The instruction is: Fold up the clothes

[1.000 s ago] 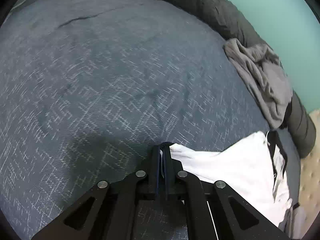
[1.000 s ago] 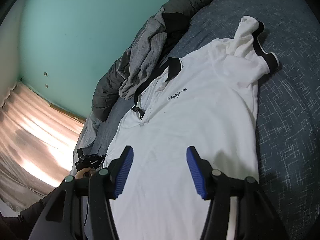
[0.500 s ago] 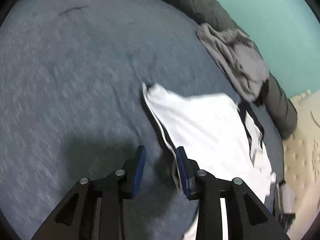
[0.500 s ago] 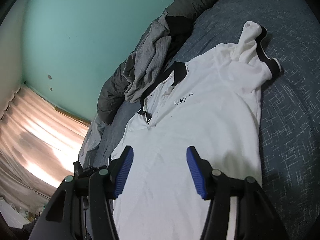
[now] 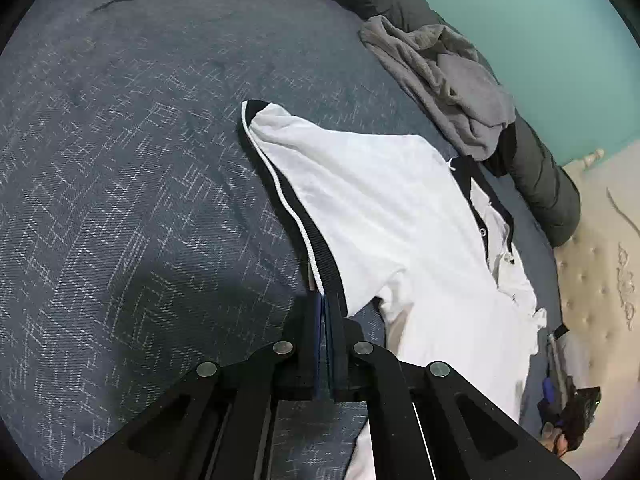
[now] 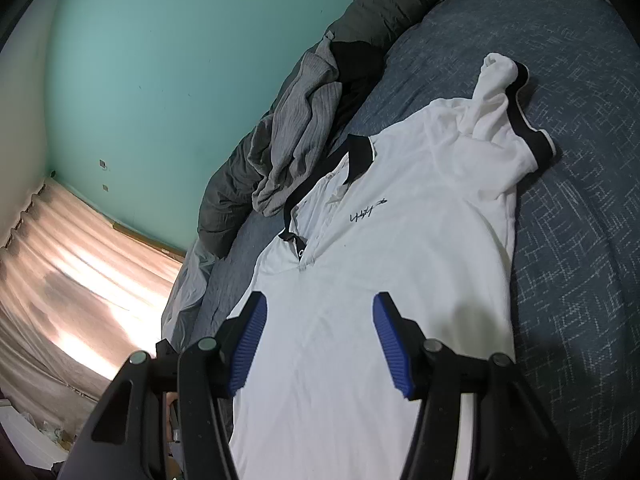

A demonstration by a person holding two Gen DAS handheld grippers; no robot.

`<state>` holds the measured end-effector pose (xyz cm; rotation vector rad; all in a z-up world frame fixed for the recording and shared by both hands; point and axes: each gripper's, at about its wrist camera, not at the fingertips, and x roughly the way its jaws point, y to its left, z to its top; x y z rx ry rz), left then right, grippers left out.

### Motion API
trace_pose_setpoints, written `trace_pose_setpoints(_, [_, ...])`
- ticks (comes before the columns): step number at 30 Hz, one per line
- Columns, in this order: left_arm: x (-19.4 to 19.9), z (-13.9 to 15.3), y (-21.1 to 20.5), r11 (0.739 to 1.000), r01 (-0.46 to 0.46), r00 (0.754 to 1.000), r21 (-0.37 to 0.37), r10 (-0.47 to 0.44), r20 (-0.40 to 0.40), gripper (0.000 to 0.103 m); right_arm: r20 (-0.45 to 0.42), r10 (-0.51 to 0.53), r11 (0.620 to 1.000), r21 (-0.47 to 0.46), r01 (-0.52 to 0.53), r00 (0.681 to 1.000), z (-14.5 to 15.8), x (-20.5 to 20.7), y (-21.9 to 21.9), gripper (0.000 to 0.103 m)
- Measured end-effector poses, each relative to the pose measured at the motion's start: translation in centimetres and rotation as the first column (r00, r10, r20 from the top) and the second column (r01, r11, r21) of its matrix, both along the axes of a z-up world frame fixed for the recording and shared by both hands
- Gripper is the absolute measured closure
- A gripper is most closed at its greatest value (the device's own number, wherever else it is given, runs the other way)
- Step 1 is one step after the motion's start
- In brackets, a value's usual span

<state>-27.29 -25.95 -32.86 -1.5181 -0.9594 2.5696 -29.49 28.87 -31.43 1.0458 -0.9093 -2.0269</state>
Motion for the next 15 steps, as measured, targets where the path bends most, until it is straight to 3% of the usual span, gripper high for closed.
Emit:
trace_pose_setpoints(7, [1.3,-1.6,-0.8,0.999,-0.037,0.999,0.013,0.036,0.029,0.101,0.005,0.004,1.000,0.004,-0.004,1.000,-0.2,0.0,-0.2,0.047])
trace_pose_setpoints(15, [1.6,-0.6,-0.8,0.998,-0.065,0.997,-0.003,0.065,0.038,0.100,0.020,0.005,1.000,-0.006,-0.005,1.000,-0.4,0.0,0.0,0.047])
